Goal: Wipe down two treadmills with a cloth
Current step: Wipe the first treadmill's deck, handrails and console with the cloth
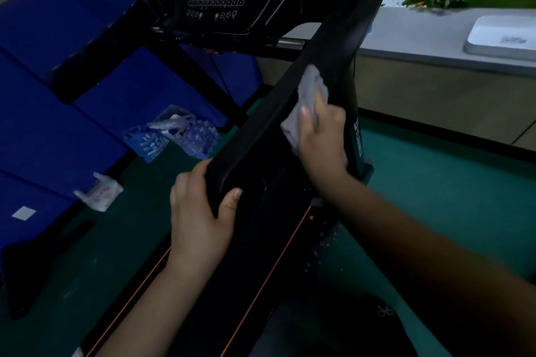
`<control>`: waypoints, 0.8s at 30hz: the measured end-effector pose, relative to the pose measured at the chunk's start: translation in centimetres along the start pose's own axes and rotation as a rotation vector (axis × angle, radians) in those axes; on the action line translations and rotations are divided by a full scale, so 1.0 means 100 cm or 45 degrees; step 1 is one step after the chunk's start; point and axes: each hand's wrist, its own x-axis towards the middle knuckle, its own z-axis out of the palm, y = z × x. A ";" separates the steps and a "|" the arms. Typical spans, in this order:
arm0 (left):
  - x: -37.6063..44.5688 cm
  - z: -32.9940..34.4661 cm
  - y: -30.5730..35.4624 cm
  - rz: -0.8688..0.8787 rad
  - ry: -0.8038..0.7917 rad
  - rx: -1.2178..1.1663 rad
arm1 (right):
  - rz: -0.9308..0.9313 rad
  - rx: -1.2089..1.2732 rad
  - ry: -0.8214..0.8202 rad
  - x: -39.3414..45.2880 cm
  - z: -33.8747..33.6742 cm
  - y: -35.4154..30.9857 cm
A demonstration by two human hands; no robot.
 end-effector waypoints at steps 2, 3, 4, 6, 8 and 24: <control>0.000 0.001 0.000 0.006 0.015 -0.004 | -0.059 -0.053 -0.001 0.010 0.000 -0.006; -0.001 0.001 -0.001 0.007 0.021 -0.010 | -0.102 -0.090 -0.015 0.002 0.002 -0.006; -0.001 0.001 -0.001 0.002 0.027 -0.019 | -0.167 -0.117 -0.056 -0.014 0.004 -0.005; -0.001 0.001 0.000 -0.016 0.029 -0.037 | -0.316 -0.138 -0.205 -0.055 0.010 0.000; -0.002 0.001 0.000 -0.030 0.026 -0.054 | -0.452 -0.115 -0.293 -0.084 0.010 0.005; 0.002 -0.006 -0.006 0.014 -0.033 -0.031 | -0.329 -0.074 -0.317 -0.132 0.025 0.014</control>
